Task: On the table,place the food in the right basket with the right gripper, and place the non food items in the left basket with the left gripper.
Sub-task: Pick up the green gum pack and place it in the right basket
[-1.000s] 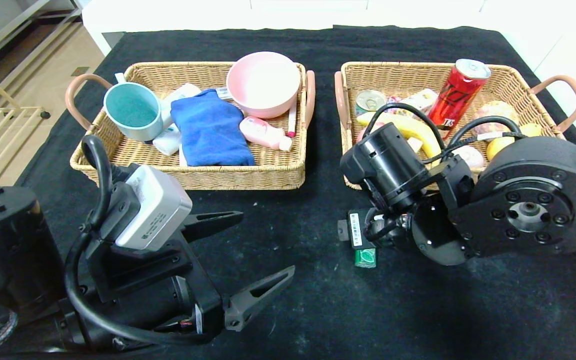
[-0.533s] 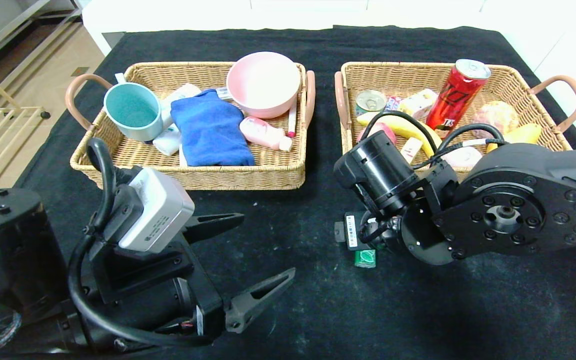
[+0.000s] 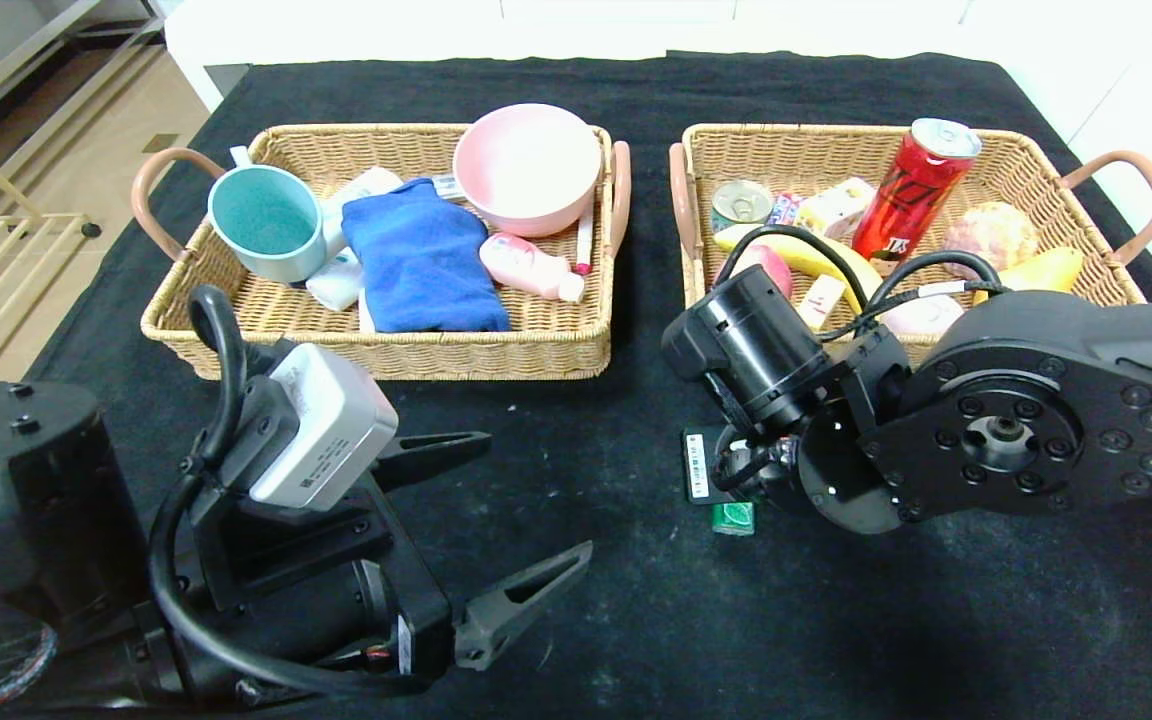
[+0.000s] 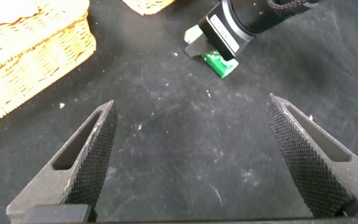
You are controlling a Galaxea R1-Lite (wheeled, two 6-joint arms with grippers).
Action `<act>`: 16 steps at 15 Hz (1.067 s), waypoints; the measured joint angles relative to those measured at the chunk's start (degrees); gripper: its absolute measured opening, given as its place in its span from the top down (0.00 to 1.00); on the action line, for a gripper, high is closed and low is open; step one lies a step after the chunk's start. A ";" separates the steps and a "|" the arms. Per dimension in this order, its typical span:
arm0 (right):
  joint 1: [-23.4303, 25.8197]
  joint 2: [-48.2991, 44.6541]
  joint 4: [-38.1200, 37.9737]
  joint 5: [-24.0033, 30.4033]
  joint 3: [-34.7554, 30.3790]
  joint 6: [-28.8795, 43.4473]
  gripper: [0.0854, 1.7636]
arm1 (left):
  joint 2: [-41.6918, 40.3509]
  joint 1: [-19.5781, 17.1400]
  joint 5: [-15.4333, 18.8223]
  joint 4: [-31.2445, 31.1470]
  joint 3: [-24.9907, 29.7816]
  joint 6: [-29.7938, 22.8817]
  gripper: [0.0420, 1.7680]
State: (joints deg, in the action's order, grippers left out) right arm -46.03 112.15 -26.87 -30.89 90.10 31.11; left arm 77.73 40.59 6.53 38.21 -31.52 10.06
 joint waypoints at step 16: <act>-1.89 -2.51 -1.55 -0.35 0.56 0.09 0.70 | 1.57 0.99 -0.01 0.32 0.68 0.07 0.03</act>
State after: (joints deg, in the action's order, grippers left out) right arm -47.92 109.64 -28.42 -31.24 90.66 31.20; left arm 79.30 41.58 6.52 38.52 -30.84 10.13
